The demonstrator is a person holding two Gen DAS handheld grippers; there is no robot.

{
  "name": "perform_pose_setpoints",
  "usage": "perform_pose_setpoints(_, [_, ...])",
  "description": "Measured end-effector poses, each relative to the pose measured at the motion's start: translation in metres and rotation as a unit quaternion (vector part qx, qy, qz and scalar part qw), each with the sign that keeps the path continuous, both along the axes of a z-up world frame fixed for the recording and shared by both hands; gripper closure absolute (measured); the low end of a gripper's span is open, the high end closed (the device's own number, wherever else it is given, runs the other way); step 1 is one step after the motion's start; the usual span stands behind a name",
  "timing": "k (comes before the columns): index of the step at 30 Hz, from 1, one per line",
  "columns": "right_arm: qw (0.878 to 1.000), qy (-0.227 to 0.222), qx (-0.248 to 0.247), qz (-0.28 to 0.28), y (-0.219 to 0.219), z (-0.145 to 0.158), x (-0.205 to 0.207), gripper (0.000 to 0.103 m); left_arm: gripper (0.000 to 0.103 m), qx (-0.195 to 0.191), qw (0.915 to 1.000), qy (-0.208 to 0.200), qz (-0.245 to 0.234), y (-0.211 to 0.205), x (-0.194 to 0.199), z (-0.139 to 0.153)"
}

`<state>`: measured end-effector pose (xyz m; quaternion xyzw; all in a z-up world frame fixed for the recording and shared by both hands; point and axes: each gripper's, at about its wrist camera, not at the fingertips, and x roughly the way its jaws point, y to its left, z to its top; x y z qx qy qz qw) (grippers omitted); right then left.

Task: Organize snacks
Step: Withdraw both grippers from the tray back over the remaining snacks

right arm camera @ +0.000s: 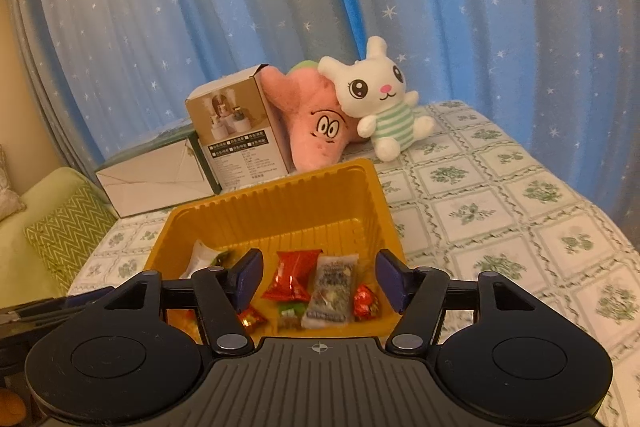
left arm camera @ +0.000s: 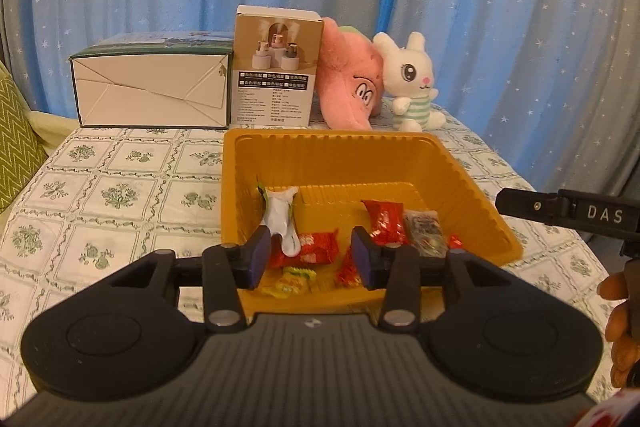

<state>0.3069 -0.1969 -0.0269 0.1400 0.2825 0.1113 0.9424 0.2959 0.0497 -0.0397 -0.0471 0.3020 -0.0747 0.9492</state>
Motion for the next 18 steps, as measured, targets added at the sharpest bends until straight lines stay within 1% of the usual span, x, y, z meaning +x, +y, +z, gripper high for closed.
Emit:
perform_pose_setpoints(3, [1.0,-0.007,-0.015,0.0,0.001,0.005,-0.024,0.041,0.062,-0.004,1.0,-0.002,-0.005,-0.002,-0.025,0.003])
perform_pose_setpoints(5, [1.0,-0.014,-0.025,0.001,0.003,0.007,-0.043,0.041,0.056,-0.002,1.0,-0.002,-0.003,-0.003,-0.043,0.004])
perform_pose_setpoints(7, [0.999,-0.019,-0.031,0.001,0.004,0.008,-0.064,0.041,0.055,0.001,1.0,0.0,0.001,-0.004,-0.064,0.004])
perform_pose_setpoints(8, [0.999,-0.02,-0.033,0.001,0.004,0.008,-0.074,0.041,0.053,0.003,1.0,0.001,0.004,-0.004,-0.074,0.004])
perform_pose_setpoints(11, [0.999,-0.017,-0.033,-0.002,0.003,0.005,-0.105,0.041,0.046,0.011,0.9999,0.005,0.008,-0.007,-0.107,0.003])
perform_pose_setpoints(13, [0.999,-0.011,-0.031,-0.002,0.002,0.002,-0.125,0.041,0.044,0.016,0.9998,0.008,0.013,-0.008,-0.129,0.003])
perform_pose_setpoints(16, [0.999,-0.005,-0.037,-0.001,0.004,-0.003,-0.154,0.041,0.044,0.029,0.9994,0.012,0.017,-0.01,-0.158,0.0])
perform_pose_setpoints(18, [0.999,0.001,-0.038,-0.001,0.004,-0.006,-0.171,0.041,0.044,0.029,0.999,0.022,0.024,-0.01,-0.176,-0.003])
